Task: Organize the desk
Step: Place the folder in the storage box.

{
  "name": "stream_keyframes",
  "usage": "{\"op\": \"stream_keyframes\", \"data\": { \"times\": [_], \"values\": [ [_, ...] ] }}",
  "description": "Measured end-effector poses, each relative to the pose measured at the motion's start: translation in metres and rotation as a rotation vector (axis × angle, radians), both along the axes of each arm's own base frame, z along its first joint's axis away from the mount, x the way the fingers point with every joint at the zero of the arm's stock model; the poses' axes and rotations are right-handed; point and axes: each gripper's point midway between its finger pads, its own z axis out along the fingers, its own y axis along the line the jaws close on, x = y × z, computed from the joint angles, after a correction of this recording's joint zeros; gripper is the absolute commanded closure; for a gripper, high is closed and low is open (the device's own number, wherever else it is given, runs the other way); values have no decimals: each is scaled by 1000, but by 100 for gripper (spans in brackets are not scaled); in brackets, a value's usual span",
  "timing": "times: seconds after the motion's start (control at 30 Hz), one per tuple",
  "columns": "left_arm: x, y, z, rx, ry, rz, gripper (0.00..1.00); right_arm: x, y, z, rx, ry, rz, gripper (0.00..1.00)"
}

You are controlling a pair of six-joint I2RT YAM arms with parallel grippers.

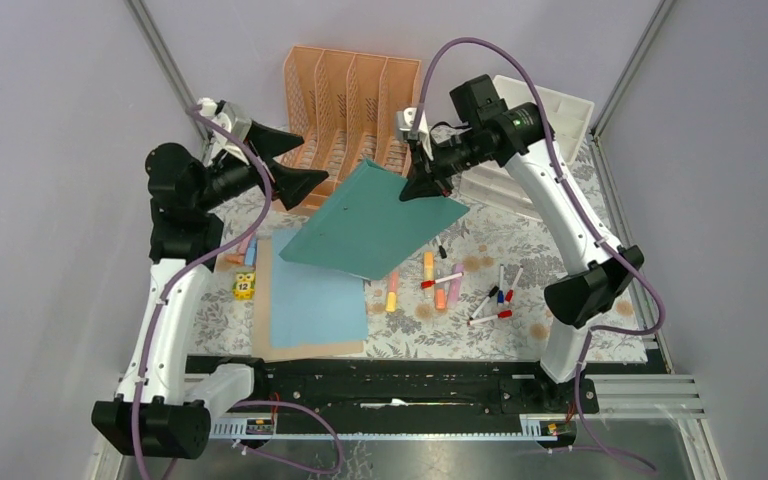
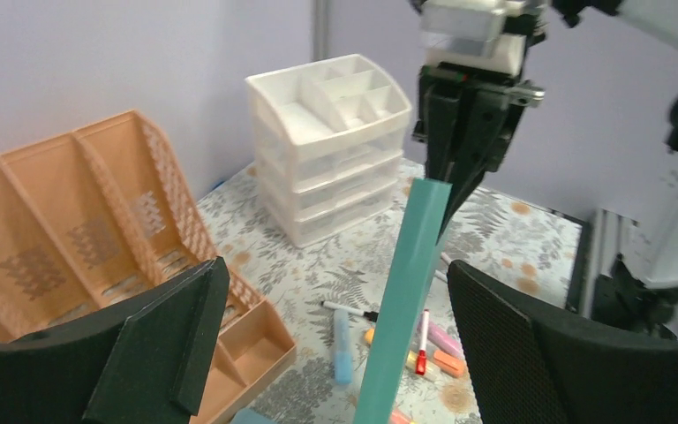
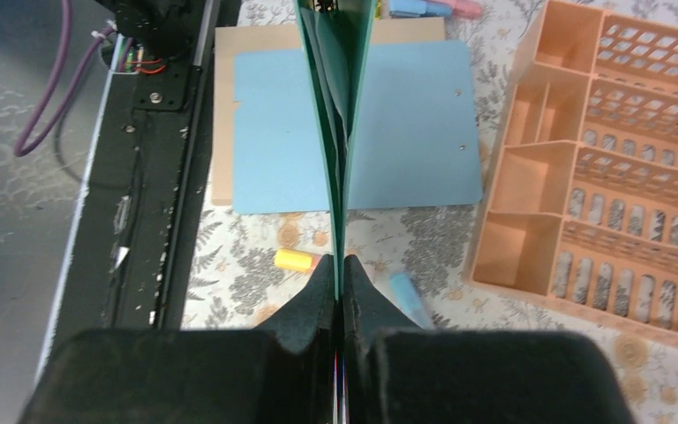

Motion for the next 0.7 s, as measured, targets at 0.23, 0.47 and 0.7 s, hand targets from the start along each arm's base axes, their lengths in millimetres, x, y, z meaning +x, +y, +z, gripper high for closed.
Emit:
{"op": "stream_keyframes", "data": {
  "times": [0.23,0.47,0.7],
  "values": [
    [-20,-34,23,37,23,-199,1,-17,-12,1,-41,36,-7,100],
    [-25,-74,-6,174,125,-308,4,-22,-16,0,-53,48,-9,100],
    [-39,-88,-47,319,192,-349,16,-26,-19,1,-55,49,-10,100]
  ]
}}
